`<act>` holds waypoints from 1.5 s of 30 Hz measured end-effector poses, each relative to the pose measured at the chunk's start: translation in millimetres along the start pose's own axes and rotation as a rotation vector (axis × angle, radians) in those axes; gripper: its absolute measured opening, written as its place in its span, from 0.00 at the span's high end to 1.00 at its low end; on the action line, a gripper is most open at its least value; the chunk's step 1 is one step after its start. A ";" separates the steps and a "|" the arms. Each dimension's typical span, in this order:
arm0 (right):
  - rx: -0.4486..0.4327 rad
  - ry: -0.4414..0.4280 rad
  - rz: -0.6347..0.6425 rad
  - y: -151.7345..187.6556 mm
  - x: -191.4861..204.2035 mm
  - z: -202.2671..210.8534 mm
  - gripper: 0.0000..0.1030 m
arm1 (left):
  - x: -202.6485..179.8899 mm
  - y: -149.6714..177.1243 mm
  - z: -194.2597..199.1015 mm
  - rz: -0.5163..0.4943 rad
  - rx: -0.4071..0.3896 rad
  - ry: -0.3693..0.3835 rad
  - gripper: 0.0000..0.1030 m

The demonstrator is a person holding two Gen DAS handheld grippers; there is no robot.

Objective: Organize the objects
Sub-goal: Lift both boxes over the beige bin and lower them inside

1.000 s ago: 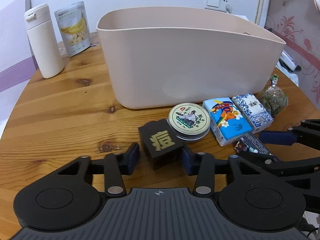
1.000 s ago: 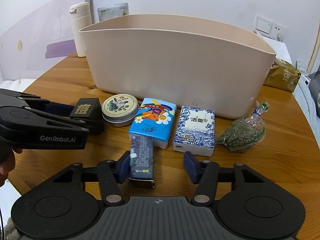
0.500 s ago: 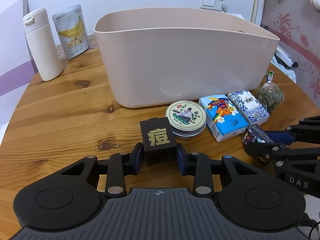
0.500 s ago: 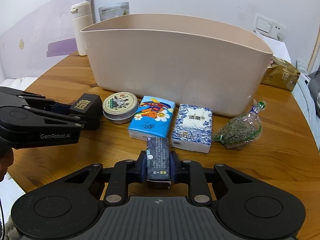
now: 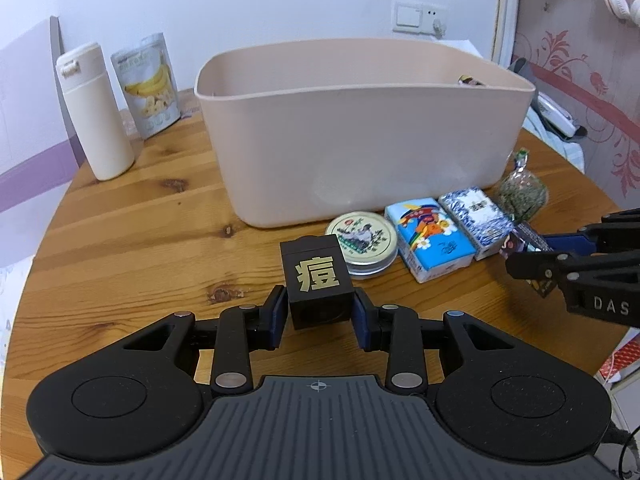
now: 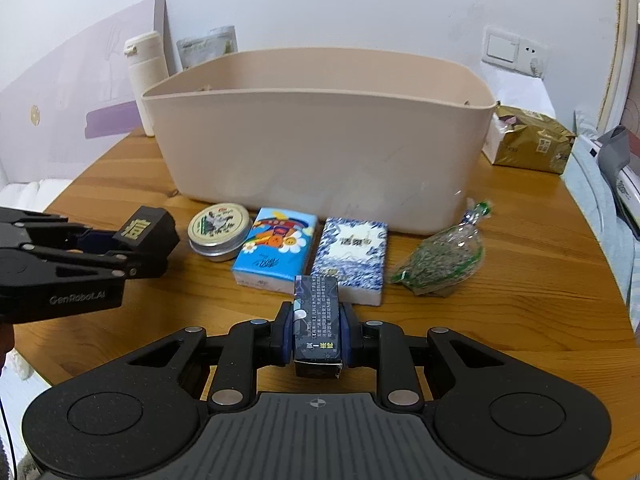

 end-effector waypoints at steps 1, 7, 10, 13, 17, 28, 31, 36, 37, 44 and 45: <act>-0.004 0.001 -0.003 -0.4 -1.3 1.2 0.79 | -0.2 -0.7 2.4 0.000 -0.004 0.001 0.67; -0.038 0.010 -0.020 -5.4 -10.2 13.8 0.79 | -2.2 -9.3 19.6 -0.005 -0.044 0.006 0.67; -0.062 0.015 -0.031 -9.7 -15.3 22.1 0.79 | -4.0 -15.5 28.1 -0.010 -0.067 0.010 0.67; -0.084 0.020 -0.040 -14.1 -20.2 29.9 0.79 | -4.1 -22.6 34.1 -0.017 -0.088 0.012 0.67; -0.108 0.028 -0.049 -21.1 -25.6 36.9 0.79 | -2.8 -32.0 40.7 -0.014 -0.110 0.014 0.67; -0.158 0.040 -0.056 -46.8 -35.4 49.0 0.79 | 3.4 -60.0 48.2 -0.013 -0.155 0.020 0.66; -0.168 0.045 -0.059 -53.9 -38.0 49.9 0.79 | 4.6 -67.1 47.3 -0.011 -0.164 0.021 0.67; -0.180 0.047 -0.066 -66.6 -43.1 48.8 0.79 | 8.9 -80.7 43.2 -0.006 -0.170 0.020 0.66; -0.181 0.048 -0.067 -69.3 -44.2 48.3 0.79 | 9.3 -82.7 42.0 -0.007 -0.170 0.020 0.67; -0.188 0.050 -0.083 -85.8 -50.0 41.7 0.79 | 12.2 -102.6 32.5 -0.013 -0.171 0.022 0.66; -0.189 0.049 -0.084 -88.4 -50.8 41.0 0.79 | 12.6 -106.2 30.7 -0.015 -0.170 0.022 0.66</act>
Point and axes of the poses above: each gripper's, at about its wrist camera, not at the fingertips, and z roughly against the way its jaws point, x to its left, y to its underside, the point moved 1 cm from there along -z, roughly the way its jaws point, and after that the axes turned 6 degrees about x, right-handed, at the moved point
